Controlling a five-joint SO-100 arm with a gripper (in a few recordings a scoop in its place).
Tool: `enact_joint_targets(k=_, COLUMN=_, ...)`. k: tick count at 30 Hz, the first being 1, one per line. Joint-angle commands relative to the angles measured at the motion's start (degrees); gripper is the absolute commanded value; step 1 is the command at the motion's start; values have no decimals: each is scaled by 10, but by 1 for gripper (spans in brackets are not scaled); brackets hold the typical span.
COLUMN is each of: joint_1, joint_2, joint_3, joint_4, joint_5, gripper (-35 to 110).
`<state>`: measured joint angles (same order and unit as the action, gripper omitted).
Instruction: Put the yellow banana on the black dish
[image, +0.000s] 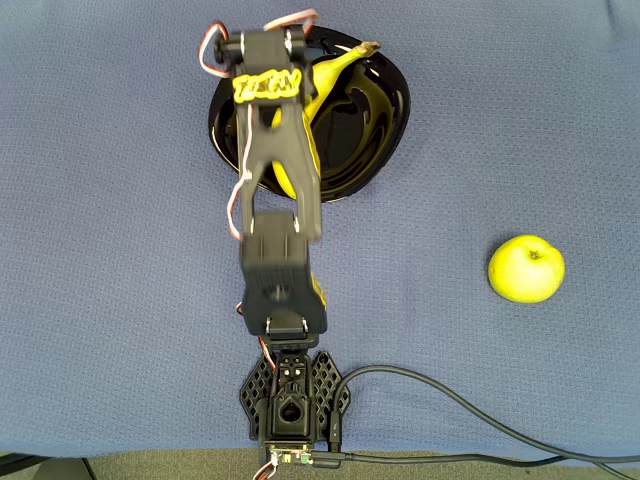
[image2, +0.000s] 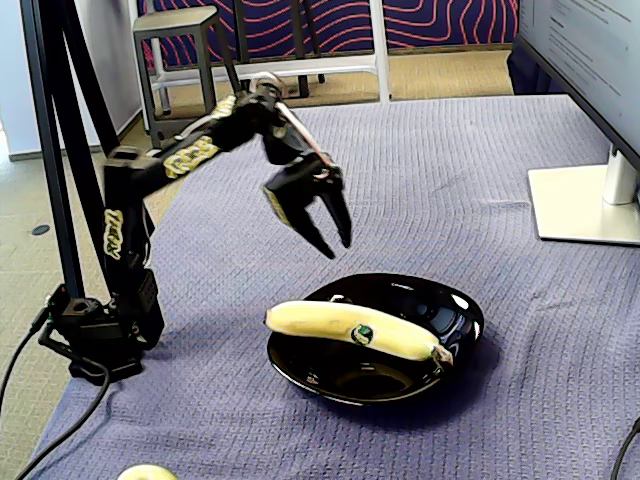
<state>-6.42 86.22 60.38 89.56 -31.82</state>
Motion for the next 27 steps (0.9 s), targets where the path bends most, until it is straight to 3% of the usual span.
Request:
enact_joint_targets(k=1, joint_1=5, joint_2=170, joint_3=141, joint_4=-45, joint_5=77, gripper=0)
enact_joint_targets(k=12, joint_1=33, joint_2=483, joint_3=621, joint_4=-237, joint_5=220, gripper=0)
enact_joint_targets(k=18, joint_1=72, joint_2=610, joint_3=777, joint_4=-231, joint_5=258, gripper=0)
enact_joint_targets(k=27, joint_1=91, joint_2=840, joint_3=981, joint_4=-236, joint_5=220, gripper=0)
